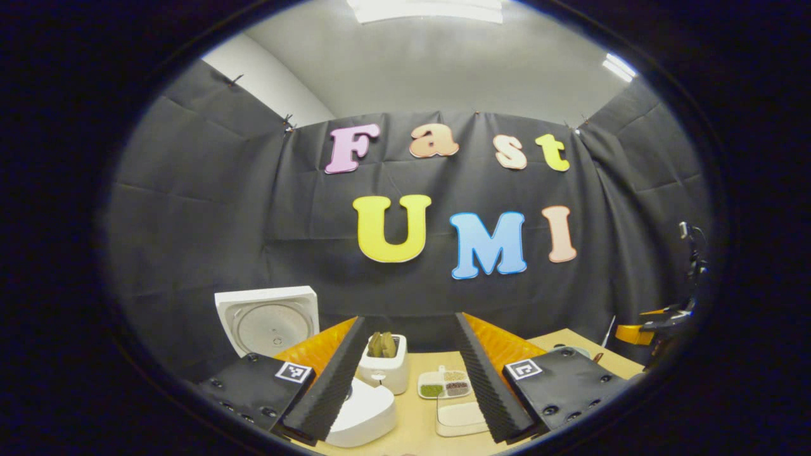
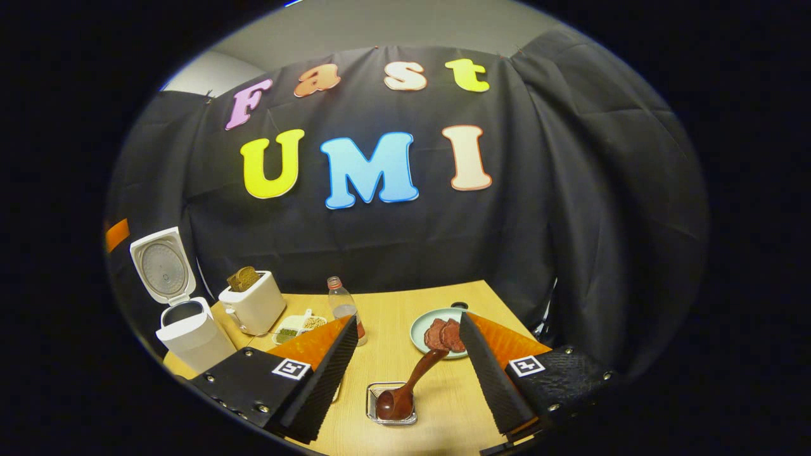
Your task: Close the left gripper, press the button to open the rice cooker; take a wooden spoon from the chopstick holder with the right hand, scoop a spoonful of rice and pour it into the rice cooker, then put the wooden spoon back into the chopstick holder.
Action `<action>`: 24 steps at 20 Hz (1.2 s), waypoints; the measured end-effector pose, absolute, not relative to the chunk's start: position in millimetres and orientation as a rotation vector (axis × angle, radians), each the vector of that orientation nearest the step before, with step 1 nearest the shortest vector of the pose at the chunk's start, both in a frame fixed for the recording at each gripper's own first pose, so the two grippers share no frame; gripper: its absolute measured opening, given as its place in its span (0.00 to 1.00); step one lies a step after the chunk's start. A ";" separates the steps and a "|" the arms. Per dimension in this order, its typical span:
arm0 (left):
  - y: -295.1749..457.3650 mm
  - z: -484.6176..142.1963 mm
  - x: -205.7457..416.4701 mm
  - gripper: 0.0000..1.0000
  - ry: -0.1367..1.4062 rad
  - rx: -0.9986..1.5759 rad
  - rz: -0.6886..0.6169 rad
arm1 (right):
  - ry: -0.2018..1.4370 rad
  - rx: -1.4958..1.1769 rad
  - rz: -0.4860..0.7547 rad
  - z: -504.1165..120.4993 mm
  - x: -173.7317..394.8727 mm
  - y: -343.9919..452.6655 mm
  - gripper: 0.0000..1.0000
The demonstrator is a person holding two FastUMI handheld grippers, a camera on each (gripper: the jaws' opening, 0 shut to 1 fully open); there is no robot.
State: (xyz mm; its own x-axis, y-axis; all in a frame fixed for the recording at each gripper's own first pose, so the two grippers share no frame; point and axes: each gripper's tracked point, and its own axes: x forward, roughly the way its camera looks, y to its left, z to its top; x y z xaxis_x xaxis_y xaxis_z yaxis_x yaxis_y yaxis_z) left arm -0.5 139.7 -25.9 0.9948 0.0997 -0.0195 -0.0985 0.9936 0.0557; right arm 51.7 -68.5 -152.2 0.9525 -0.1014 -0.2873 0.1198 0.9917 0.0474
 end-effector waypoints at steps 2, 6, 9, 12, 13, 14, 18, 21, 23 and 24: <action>130.2 -28.9 -2.6 0.95 0.036 0.062 0.085 | 0.345 0.111 -0.114 -179.1 59.9 -73.9 0.98; 123.9 -23.8 -4.7 0.99 0.037 0.064 0.089 | 0.432 0.165 -0.125 -225.3 77.3 -88.6 0.98; 124.5 -25.0 -4.7 0.99 0.052 0.059 0.106 | 0.496 0.201 -0.110 -259.8 91.8 -91.9 0.98; 125.0 -32.6 -3.2 0.95 0.081 0.056 0.125 | 0.533 0.218 -0.102 -284.1 109.5 -95.4 0.96; 125.6 -33.8 -2.5 0.95 0.086 0.059 0.132 | 0.542 0.234 -0.094 -289.8 115.0 -94.7 0.95; 127.0 -35.3 -3.7 0.94 0.090 0.065 0.139 | 0.550 0.245 -0.090 -294.0 119.6 -93.5 0.93; 128.5 -39.6 -6.8 0.99 0.109 0.072 0.157 | 0.575 0.298 -0.077 -305.8 129.6 -95.7 0.69; 129.5 -44.0 -6.1 0.99 0.120 0.075 0.155 | 0.576 0.366 -0.081 -304.3 131.0 -96.0 0.51; 132.7 -42.7 -7.9 0.95 0.118 0.076 0.157 | 0.550 0.401 -0.027 -297.9 127.6 -81.4 0.30; 134.3 -41.8 -8.3 0.95 0.112 0.071 0.160 | 0.535 0.406 -0.016 -294.3 126.5 -78.7 0.24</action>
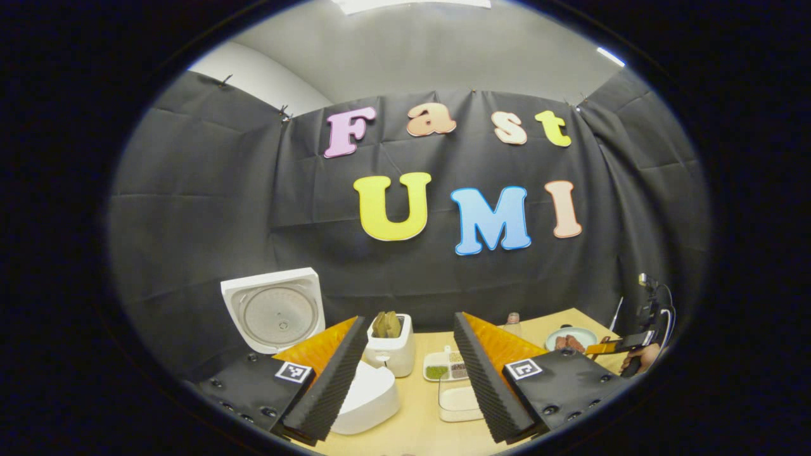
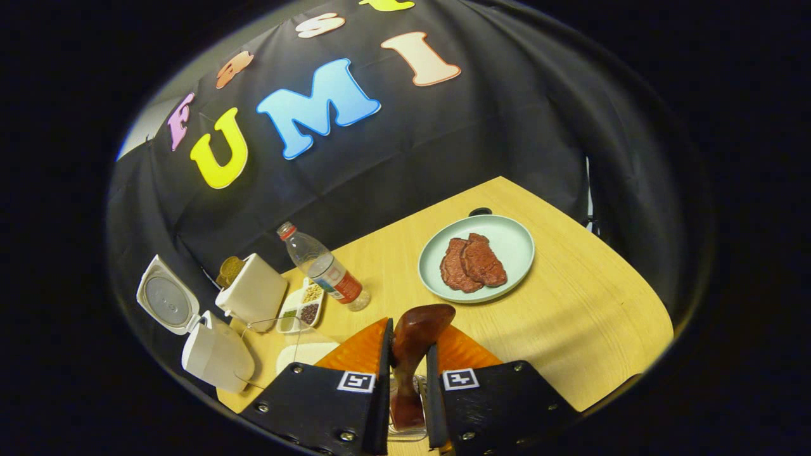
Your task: Close the left gripper, press the button to open the rice cooker; take a wooden spoon from the chopstick holder with the right hand, scoop a spoonful of rice and pour it into the rice cooker, then put the wooden spoon back into the chopstick holder.
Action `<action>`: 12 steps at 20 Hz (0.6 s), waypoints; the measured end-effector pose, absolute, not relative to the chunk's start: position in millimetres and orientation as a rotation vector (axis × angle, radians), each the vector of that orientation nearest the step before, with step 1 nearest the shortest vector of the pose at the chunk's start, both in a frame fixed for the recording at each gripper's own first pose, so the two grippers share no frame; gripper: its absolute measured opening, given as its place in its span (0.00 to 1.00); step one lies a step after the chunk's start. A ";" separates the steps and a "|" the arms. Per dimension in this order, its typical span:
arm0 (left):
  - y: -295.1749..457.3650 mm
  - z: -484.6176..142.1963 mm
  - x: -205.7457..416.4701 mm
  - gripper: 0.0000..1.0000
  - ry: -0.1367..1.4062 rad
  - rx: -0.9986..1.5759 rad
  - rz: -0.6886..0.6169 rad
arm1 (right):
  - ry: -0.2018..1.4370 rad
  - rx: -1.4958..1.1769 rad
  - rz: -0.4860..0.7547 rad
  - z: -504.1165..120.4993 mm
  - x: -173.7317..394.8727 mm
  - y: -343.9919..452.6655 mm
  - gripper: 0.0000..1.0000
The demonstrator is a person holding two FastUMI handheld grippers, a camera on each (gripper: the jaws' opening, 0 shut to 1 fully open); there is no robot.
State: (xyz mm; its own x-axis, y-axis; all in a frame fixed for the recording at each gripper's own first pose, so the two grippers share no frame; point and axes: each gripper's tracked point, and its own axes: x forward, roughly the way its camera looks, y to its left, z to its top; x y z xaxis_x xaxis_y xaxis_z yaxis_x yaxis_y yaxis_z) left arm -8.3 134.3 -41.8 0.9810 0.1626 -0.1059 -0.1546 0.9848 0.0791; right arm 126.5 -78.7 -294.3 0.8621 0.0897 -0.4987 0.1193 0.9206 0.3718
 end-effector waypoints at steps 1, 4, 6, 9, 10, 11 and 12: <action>136.5 -40.6 -9.2 0.92 0.107 0.062 0.162 | 0.534 0.399 -0.017 -293.9 121.2 -75.2 0.15; 140.4 -39.7 -11.5 0.95 0.098 0.036 0.162 | 0.503 0.361 -0.015 -277.1 113.4 -67.9 0.09; 143.3 -38.0 -13.2 0.92 0.091 0.032 0.156 | 0.470 0.335 -0.015 -256.5 108.6 -64.0 0.10; 146.6 -37.7 -15.6 0.99 0.083 0.032 0.144 | 0.416 0.290 -0.001 -221.0 101.0 -55.7 0.09; 148.4 -39.6 -16.4 0.99 0.085 0.031 0.139 | 0.393 0.279 0.008 -206.9 99.9 -51.9 0.09; 149.2 -40.5 -18.0 0.99 0.082 0.029 0.135 | 0.368 0.275 0.021 -192.6 99.9 -45.0 0.09; 150.9 -39.9 -19.8 0.92 0.079 0.028 0.131 | 0.345 0.279 0.039 -177.5 101.7 -36.0 0.09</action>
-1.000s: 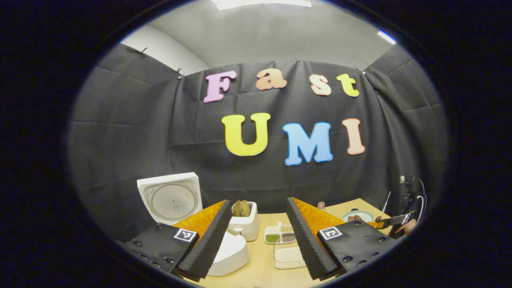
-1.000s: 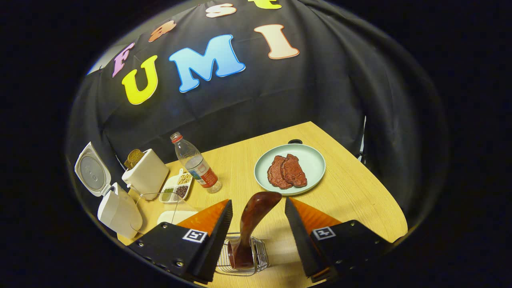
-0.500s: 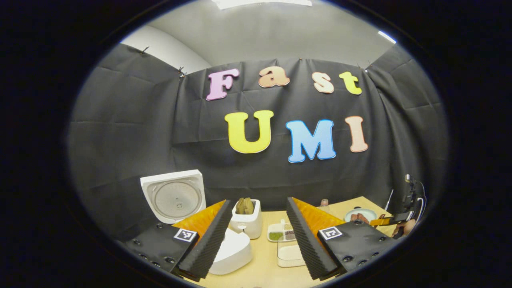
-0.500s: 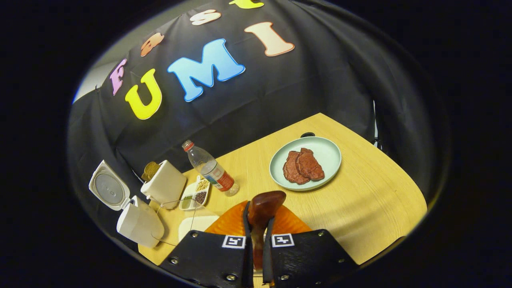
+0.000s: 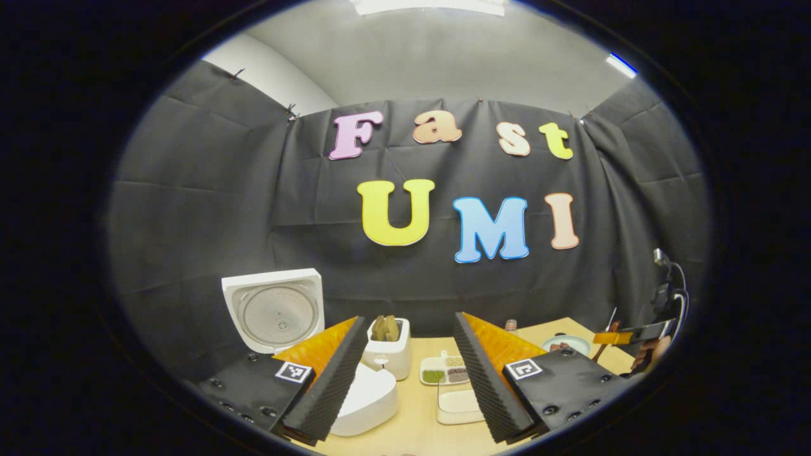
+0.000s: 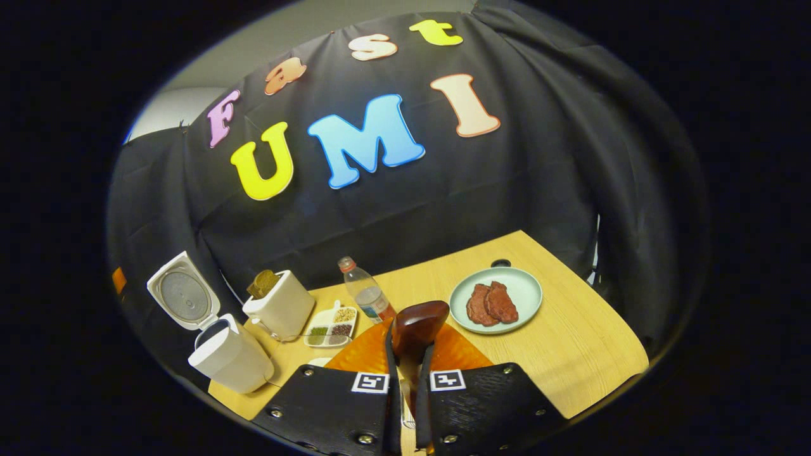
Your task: Close the left gripper, press the button to open the rice cooker; take a wooden spoon from the chopstick holder with the right hand, scoop a spoonful of rice and pour it into the rice cooker, then put the wooden spoon back into the chopstick holder.
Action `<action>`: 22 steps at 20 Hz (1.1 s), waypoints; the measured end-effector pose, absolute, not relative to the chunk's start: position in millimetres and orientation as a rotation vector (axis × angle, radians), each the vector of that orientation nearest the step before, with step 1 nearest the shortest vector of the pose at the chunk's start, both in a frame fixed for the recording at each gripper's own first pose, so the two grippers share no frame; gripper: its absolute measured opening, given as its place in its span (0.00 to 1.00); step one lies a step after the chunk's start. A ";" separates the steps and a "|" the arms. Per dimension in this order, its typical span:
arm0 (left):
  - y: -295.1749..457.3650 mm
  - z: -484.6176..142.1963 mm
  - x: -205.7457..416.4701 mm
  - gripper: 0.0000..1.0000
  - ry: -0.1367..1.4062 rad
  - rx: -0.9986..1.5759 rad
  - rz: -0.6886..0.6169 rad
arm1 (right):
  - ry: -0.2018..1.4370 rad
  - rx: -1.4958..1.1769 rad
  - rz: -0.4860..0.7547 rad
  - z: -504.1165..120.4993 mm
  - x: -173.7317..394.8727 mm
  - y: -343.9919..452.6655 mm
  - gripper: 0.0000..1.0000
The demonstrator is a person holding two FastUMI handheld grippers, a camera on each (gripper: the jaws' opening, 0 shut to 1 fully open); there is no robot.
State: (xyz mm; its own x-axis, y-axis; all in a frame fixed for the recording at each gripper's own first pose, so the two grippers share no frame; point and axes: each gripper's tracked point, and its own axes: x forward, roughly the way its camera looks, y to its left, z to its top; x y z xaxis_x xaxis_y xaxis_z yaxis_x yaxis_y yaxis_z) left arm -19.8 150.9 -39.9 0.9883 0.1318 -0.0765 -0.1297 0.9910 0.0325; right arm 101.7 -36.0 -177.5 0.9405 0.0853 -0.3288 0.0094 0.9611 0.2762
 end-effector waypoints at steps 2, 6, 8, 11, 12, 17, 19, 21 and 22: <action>154.6 -39.5 -21.3 0.92 0.071 0.023 0.125 | 0.309 0.298 0.079 -153.1 107.0 -14.5 0.09; 163.0 -37.8 -28.1 0.95 0.054 0.019 0.109 | 0.269 0.299 0.156 -132.6 129.5 36.9 0.09; 169.1 -40.1 -31.3 0.99 0.056 0.019 0.104 | 0.275 0.299 0.185 -136.3 140.3 61.1 0.09; 180.7 -45.7 -37.0 0.99 0.063 0.018 0.106 | 0.295 0.271 0.203 -156.5 155.0 91.0 0.09; 185.3 -48.9 -39.8 0.95 0.067 0.015 0.107 | 0.305 0.256 0.201 -166.8 160.6 98.5 0.09; 203.9 -70.4 -48.4 0.95 0.089 0.037 0.099 | 0.351 0.148 0.175 -224.7 182.9 121.3 0.09; 209.4 -76.6 -50.2 0.92 0.102 0.045 0.098 | 0.352 0.104 0.154 -239.9 190.4 124.3 0.09; 215.1 -81.4 -51.2 0.92 0.112 0.044 0.098 | 0.360 0.053 0.128 -257.6 199.0 127.1 0.09; 219.4 -85.9 -52.7 0.92 0.118 0.042 0.098 | 0.365 0.036 0.125 -265.1 201.9 130.4 0.09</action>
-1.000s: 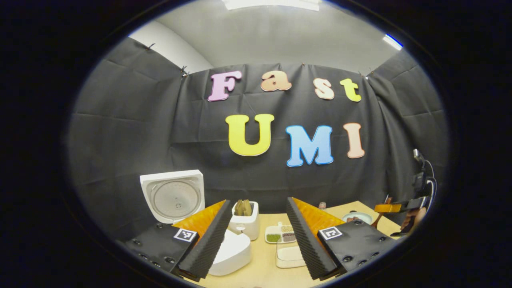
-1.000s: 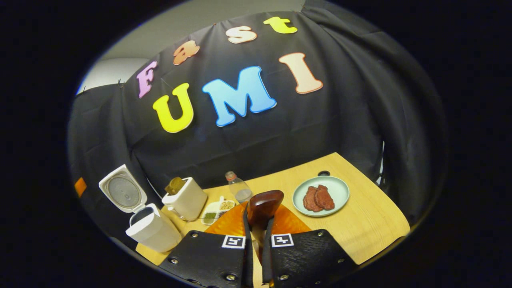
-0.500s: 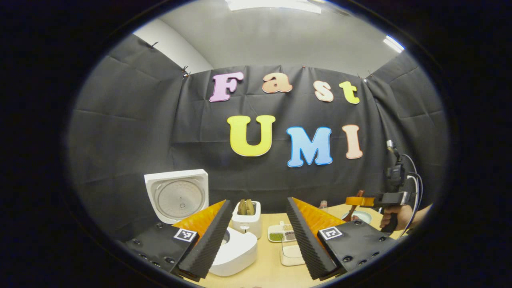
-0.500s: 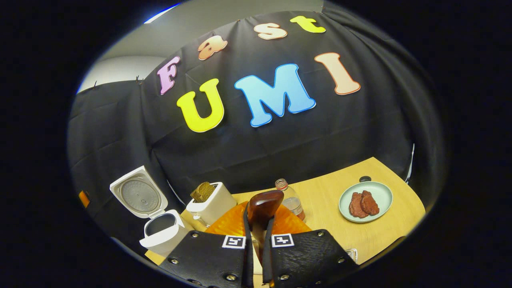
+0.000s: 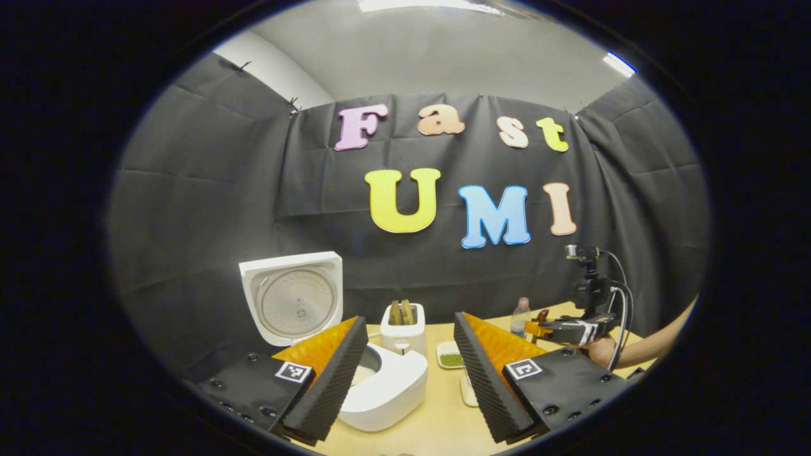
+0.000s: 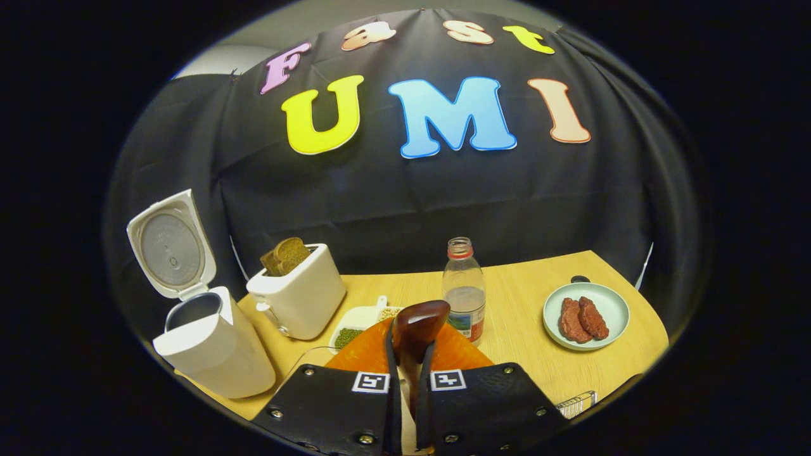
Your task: Close the left gripper, press the button to open the rice cooker; take a wooden spoon from the chopstick holder with the right hand, scoop a spoonful of rice and pour it into the rice cooker, then put the wooden spoon back into the chopstick holder.
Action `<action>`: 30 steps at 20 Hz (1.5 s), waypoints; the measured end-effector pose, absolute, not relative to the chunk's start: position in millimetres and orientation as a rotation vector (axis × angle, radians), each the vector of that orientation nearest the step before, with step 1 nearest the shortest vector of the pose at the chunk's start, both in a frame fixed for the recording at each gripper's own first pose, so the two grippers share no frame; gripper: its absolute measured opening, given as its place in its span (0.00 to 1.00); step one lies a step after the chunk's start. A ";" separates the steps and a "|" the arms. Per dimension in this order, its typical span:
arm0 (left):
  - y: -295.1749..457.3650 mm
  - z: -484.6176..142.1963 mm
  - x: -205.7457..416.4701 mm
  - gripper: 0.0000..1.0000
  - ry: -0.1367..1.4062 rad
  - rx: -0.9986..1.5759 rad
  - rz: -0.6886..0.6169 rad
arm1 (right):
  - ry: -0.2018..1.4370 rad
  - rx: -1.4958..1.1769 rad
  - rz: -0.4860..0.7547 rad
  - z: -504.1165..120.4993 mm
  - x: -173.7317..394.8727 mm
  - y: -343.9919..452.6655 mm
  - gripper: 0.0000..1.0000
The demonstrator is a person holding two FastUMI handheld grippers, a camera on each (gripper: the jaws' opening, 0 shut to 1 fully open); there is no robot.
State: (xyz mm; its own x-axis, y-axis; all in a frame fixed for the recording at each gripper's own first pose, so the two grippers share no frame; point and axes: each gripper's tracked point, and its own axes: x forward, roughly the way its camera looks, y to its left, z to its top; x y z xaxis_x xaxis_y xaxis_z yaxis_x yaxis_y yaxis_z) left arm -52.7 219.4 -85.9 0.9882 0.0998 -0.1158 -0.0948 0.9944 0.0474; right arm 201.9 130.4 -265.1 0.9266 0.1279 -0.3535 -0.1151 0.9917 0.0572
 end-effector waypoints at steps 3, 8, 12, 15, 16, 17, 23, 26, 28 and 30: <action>229.8 -93.9 -53.7 0.92 0.134 0.034 0.106 | 0.367 -0.011 0.109 -283.7 204.5 140.5 0.09; 246.5 -110.0 -58.4 0.95 0.162 0.005 0.137 | 0.394 0.011 0.175 -300.0 189.9 181.6 0.09; 253.7 -119.2 -63.1 0.96 0.179 -0.012 0.152 | 0.457 0.243 0.235 -302.2 177.9 204.1 0.09; 256.8 -122.4 -65.1 0.95 0.185 -0.016 0.156 | 0.518 0.506 0.244 -303.3 177.9 205.0 0.09; 255.4 -122.8 -66.3 0.95 0.184 -0.018 0.157 | 0.532 0.615 0.236 -301.1 180.3 202.1 0.09; 255.0 -121.2 -66.1 0.95 0.183 -0.021 0.156 | 0.532 0.692 0.207 -302.4 184.5 190.1 0.09; 246.8 -116.3 -62.7 0.95 0.164 -0.029 0.140 | 0.445 0.952 0.131 -265.9 190.0 132.5 0.09; 239.9 -113.5 -56.7 0.99 0.148 -0.032 0.125 | 0.399 1.046 0.128 -238.7 186.3 115.8 0.09; 235.2 -111.0 -54.6 0.95 0.141 -0.029 0.115 | 0.376 1.059 0.130 -223.8 181.1 105.2 0.09; 229.9 -107.3 -53.2 0.92 0.132 -0.036 0.101 | 0.355 1.086 0.142 -206.6 175.9 101.1 0.09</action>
State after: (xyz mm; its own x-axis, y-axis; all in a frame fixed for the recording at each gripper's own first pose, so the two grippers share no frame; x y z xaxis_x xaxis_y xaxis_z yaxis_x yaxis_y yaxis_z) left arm -53.2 229.9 -107.3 0.9862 0.0985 -0.1328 -0.1033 0.9942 -0.0296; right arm 175.9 101.1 -206.6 0.9346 0.2849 -0.2131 0.0604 0.4633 0.8842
